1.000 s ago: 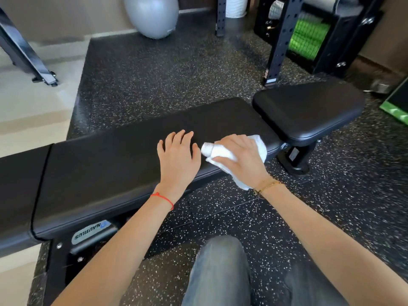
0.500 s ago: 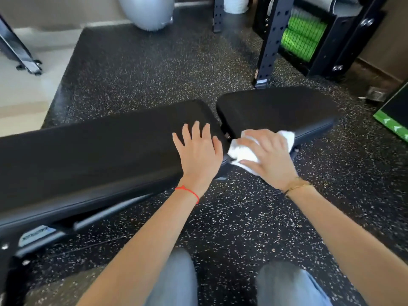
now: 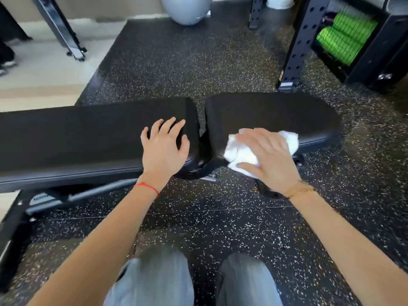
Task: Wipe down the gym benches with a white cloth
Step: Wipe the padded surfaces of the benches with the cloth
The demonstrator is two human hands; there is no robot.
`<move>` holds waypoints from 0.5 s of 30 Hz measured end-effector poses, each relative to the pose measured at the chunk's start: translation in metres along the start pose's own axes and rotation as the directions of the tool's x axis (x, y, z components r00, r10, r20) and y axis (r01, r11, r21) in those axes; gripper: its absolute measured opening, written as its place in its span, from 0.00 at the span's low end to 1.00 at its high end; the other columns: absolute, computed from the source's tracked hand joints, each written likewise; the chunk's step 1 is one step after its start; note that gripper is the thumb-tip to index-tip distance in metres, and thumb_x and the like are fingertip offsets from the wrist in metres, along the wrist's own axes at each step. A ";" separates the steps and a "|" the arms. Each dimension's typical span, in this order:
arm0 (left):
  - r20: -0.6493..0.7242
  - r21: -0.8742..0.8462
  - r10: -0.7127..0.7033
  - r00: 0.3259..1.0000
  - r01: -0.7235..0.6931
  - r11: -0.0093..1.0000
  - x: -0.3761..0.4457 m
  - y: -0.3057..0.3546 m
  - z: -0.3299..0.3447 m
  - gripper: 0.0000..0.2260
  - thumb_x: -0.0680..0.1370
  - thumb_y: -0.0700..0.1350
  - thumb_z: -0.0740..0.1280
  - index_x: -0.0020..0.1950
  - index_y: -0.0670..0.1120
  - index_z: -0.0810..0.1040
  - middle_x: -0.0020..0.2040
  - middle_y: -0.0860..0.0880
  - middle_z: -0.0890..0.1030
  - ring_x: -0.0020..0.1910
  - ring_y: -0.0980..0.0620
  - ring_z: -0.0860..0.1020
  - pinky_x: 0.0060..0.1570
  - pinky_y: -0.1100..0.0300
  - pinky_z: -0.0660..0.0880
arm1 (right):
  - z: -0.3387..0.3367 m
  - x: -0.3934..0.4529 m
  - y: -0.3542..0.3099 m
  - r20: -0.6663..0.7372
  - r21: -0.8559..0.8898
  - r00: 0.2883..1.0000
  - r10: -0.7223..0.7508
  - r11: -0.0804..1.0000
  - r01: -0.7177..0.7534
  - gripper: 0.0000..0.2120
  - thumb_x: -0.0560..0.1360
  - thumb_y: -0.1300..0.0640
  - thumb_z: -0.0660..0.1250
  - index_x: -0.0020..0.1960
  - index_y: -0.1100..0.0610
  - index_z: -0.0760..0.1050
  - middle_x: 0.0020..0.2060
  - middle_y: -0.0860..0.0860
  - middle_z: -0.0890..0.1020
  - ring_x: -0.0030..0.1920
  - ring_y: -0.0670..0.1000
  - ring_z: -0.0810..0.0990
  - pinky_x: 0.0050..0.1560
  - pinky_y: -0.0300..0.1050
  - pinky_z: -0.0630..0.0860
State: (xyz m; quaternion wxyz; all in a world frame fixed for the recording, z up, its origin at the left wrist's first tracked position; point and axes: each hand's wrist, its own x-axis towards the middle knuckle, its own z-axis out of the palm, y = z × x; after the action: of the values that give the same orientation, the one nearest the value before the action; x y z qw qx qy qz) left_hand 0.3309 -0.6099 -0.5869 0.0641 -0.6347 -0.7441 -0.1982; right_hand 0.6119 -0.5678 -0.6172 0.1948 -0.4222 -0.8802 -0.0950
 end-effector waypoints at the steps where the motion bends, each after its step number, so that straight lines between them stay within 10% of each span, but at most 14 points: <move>1: -0.005 -0.001 0.002 1.000 -0.002 1.000 0.000 0.000 0.000 0.19 0.80 0.53 0.57 0.71 0.55 0.71 0.73 0.52 0.72 0.74 0.47 0.65 0.73 0.40 0.58 | 0.002 0.003 -0.006 -0.016 -0.007 1.000 0.005 1.000 -0.005 0.31 0.78 0.32 0.54 0.76 0.46 0.61 0.74 0.44 0.65 0.74 0.53 0.63 0.71 0.54 0.59; 6: -0.035 -0.009 -0.004 0.999 0.004 1.000 -0.002 -0.002 0.002 0.19 0.80 0.53 0.57 0.71 0.55 0.72 0.72 0.53 0.72 0.74 0.48 0.66 0.73 0.42 0.58 | 0.005 0.007 -0.018 0.004 -0.031 0.986 -0.165 0.986 0.165 0.32 0.79 0.33 0.55 0.77 0.48 0.60 0.74 0.45 0.65 0.73 0.52 0.65 0.73 0.53 0.59; 15: -0.039 -0.015 -0.008 0.999 0.007 1.000 -0.003 0.000 0.005 0.19 0.81 0.50 0.58 0.72 0.53 0.71 0.73 0.51 0.71 0.75 0.46 0.65 0.74 0.40 0.56 | -0.012 -0.004 0.018 0.024 0.022 0.999 -0.035 0.999 0.034 0.33 0.77 0.33 0.58 0.76 0.51 0.63 0.74 0.48 0.67 0.73 0.55 0.65 0.73 0.55 0.59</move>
State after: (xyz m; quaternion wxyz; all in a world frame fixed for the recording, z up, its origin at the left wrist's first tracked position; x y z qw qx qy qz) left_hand 0.3317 -0.6106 -0.5921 0.0731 -0.6285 -0.7435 -0.2165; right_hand 0.6314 -0.5632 -0.6077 0.1870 -0.4058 -0.8907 -0.0836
